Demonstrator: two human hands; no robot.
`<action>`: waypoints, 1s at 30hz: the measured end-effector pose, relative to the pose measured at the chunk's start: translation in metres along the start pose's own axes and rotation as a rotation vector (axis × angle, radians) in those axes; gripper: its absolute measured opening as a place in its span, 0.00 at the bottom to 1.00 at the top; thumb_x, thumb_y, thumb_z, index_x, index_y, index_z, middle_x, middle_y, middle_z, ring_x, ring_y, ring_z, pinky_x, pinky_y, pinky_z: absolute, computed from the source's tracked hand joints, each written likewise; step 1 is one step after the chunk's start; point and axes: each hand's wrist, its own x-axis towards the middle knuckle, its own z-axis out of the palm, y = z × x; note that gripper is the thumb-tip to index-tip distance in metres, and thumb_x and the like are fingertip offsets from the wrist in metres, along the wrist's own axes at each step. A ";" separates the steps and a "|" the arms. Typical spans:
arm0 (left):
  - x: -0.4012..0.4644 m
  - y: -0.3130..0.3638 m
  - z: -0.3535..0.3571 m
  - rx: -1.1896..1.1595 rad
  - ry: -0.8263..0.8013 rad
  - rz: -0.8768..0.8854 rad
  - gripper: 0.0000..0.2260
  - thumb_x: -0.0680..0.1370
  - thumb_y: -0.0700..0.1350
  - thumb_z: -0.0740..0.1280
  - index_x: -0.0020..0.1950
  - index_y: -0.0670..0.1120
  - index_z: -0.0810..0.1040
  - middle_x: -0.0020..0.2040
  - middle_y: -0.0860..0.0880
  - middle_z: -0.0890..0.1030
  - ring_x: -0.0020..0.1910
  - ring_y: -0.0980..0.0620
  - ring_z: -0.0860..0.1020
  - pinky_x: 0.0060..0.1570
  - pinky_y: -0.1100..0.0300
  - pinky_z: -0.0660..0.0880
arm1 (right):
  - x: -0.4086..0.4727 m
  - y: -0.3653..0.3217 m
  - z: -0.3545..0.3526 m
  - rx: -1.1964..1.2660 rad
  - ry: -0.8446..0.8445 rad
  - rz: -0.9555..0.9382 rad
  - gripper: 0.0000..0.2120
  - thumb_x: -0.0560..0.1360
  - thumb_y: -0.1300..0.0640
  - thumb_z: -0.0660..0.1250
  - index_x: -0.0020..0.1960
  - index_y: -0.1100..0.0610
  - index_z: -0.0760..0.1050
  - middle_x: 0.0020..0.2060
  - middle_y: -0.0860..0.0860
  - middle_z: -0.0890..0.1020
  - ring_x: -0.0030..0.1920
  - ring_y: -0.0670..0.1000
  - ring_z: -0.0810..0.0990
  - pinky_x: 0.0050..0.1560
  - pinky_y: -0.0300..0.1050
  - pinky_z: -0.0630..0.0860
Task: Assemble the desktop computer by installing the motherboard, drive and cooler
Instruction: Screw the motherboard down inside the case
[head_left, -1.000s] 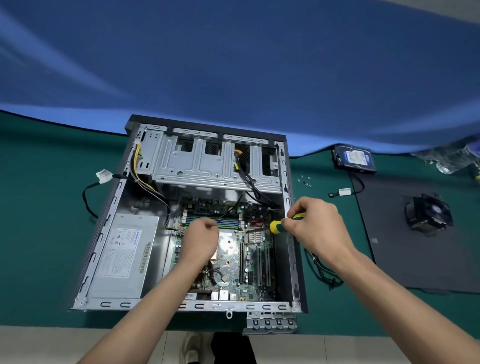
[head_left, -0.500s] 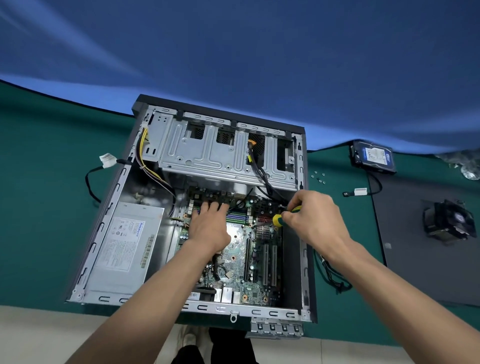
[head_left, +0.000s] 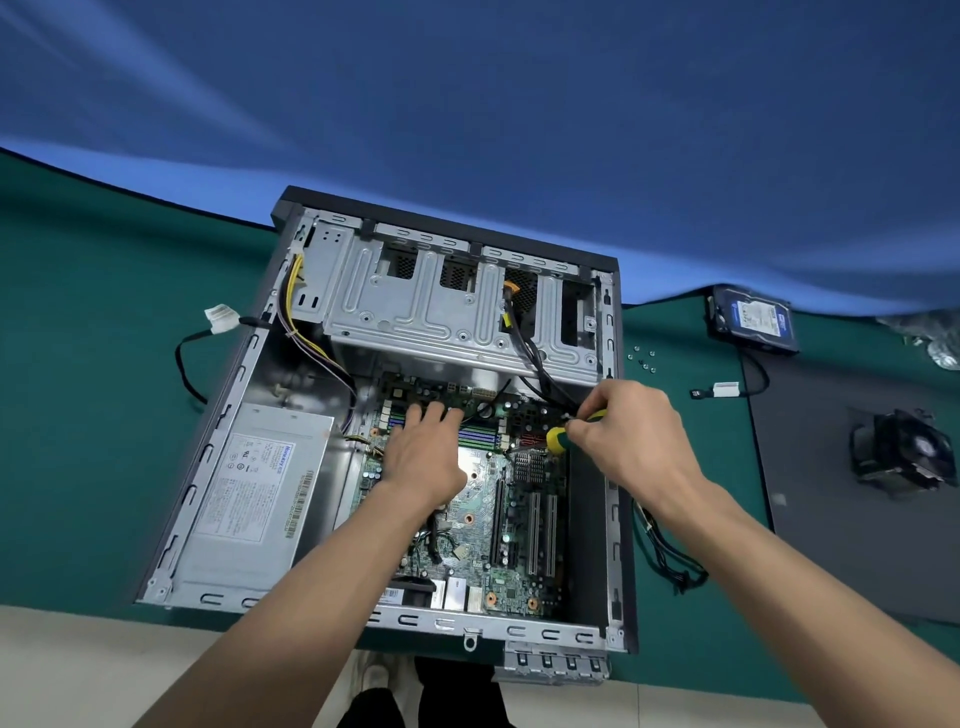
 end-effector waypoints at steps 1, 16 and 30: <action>0.000 0.000 0.000 0.009 -0.001 0.004 0.34 0.70 0.39 0.68 0.74 0.47 0.60 0.69 0.47 0.66 0.70 0.45 0.61 0.65 0.50 0.65 | 0.000 -0.001 0.000 -0.005 0.001 -0.002 0.10 0.70 0.56 0.70 0.33 0.50 0.72 0.30 0.45 0.74 0.31 0.49 0.75 0.26 0.38 0.63; -0.002 0.000 -0.002 -0.013 -0.003 0.011 0.32 0.71 0.36 0.66 0.73 0.47 0.60 0.69 0.47 0.66 0.69 0.44 0.60 0.61 0.51 0.68 | 0.006 -0.030 -0.011 -0.056 -0.165 -0.123 0.09 0.74 0.54 0.66 0.51 0.54 0.69 0.43 0.50 0.75 0.41 0.54 0.76 0.39 0.45 0.69; -0.004 0.003 -0.006 -0.025 0.013 -0.003 0.29 0.72 0.36 0.65 0.72 0.46 0.62 0.68 0.47 0.66 0.68 0.45 0.61 0.58 0.54 0.71 | -0.001 -0.033 -0.008 -0.213 -0.128 -0.172 0.16 0.78 0.48 0.62 0.59 0.56 0.63 0.54 0.54 0.74 0.48 0.60 0.77 0.42 0.48 0.69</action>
